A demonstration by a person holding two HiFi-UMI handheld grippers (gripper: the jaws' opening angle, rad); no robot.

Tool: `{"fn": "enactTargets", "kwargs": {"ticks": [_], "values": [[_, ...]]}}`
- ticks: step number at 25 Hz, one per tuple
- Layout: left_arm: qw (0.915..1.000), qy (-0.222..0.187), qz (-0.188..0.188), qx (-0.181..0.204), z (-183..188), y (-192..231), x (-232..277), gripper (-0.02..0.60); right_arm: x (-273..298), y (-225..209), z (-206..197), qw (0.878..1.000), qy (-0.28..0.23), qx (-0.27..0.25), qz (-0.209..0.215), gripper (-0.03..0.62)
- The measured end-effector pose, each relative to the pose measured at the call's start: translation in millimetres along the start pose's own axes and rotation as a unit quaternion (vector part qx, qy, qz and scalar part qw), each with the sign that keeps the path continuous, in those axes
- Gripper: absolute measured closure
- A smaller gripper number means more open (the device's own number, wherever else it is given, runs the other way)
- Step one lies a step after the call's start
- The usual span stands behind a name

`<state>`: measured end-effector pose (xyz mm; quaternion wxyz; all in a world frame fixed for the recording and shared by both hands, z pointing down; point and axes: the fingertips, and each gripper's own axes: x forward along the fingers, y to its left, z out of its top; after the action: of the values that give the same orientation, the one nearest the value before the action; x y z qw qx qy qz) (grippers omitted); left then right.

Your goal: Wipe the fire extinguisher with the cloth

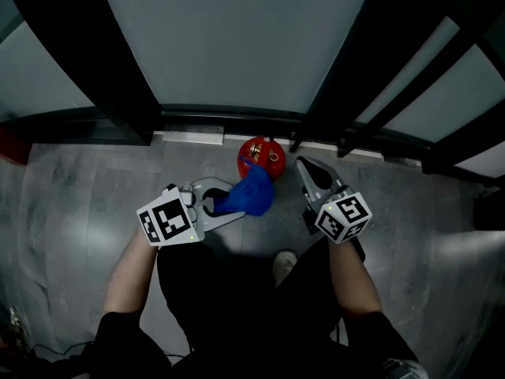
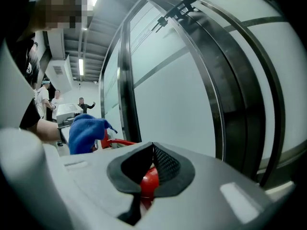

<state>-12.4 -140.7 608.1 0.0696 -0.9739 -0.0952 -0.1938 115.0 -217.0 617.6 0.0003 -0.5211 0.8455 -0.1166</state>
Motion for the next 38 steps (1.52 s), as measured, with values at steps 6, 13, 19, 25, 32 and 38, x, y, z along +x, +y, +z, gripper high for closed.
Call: {"fn": "enactTargets", "kwargs": {"ticks": [6, 13, 19, 25, 32, 38], "values": [[0.9979, 0.049, -0.041, 0.006, -30, -27, 17, 0.512, -5, 8, 21, 1.0, -0.011, -0.021, -0.001, 0.591], [0.9953, 0.09, -0.023, -0.029, -68, -26, 72, 0.512, 10, -15, 44, 0.998, -0.043, 0.014, -0.031, 0.591], [0.9887, 0.061, 0.047, -0.129, -80, 10, 87, 0.512, 9, -31, 17, 0.998, -0.016, 0.028, -0.053, 0.591], [0.9559, 0.011, 0.064, -0.286, -88, 28, 96, 0.512, 9, -34, 13, 0.998, -0.001, -0.005, -0.055, 0.591], [0.9463, 0.032, 0.116, -0.3, -118, 37, 109, 0.512, 11, -22, 12, 0.999, 0.015, 0.019, -0.028, 0.591], [0.9454, 0.048, 0.135, -0.293, -145, 35, 118, 0.512, 14, -21, 19, 0.997, 0.054, -0.048, 0.02, 0.591]]}}
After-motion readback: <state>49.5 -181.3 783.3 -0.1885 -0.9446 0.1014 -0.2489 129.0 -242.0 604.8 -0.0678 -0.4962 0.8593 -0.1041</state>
